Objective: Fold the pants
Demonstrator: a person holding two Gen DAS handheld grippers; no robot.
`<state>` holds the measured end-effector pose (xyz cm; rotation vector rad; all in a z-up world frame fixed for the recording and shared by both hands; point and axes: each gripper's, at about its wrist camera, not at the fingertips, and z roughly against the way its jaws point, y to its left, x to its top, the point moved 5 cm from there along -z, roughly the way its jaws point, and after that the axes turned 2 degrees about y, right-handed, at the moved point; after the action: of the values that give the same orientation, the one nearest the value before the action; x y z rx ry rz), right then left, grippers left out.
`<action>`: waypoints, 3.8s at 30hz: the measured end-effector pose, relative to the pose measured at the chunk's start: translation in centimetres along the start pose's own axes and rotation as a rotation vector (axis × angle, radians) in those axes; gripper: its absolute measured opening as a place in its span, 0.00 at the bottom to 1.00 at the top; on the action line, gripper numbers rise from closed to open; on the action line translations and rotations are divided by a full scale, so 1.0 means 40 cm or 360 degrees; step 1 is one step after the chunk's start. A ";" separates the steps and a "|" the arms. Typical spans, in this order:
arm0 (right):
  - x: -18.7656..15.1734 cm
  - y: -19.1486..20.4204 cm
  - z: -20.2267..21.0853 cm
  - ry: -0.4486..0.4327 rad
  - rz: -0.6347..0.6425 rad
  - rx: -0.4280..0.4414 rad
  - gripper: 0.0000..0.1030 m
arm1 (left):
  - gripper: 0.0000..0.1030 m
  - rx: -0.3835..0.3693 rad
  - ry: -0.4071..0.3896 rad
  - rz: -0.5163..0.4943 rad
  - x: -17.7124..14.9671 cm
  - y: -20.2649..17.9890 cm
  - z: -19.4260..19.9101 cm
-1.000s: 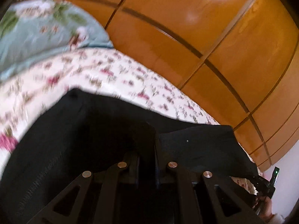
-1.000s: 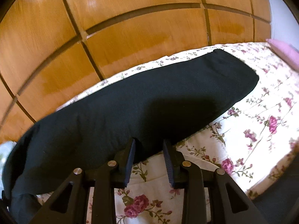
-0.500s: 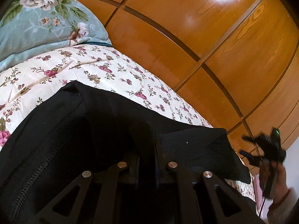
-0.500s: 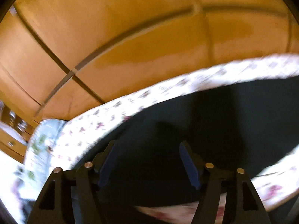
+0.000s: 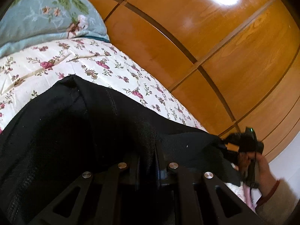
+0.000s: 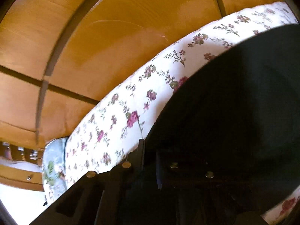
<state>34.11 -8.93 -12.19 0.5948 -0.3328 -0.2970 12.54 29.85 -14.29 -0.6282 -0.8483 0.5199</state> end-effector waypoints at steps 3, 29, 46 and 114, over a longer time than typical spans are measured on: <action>-0.043 0.009 0.086 -0.0061 0.0091 0.0117 0.08 | 0.12 -0.0076 -0.0074 0.0142 0.040 0.006 0.046; -0.565 -0.223 0.227 -0.0307 0.0404 0.0352 0.07 | 0.52 -0.0169 -0.0302 0.0312 -0.129 0.106 0.373; -0.562 -0.205 0.224 -0.0310 0.0461 0.0278 0.07 | 0.09 -0.0029 -0.0005 0.0318 -0.118 0.050 0.299; -0.384 -0.752 0.651 -0.0978 -0.0423 0.0274 0.37 | 0.50 -0.0184 0.0578 -0.0640 -0.465 -0.371 0.085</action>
<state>4.83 -39.95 -12.98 0.7106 -0.8803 -0.7157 1.89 8.40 -12.01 -0.6141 -0.6377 -0.0106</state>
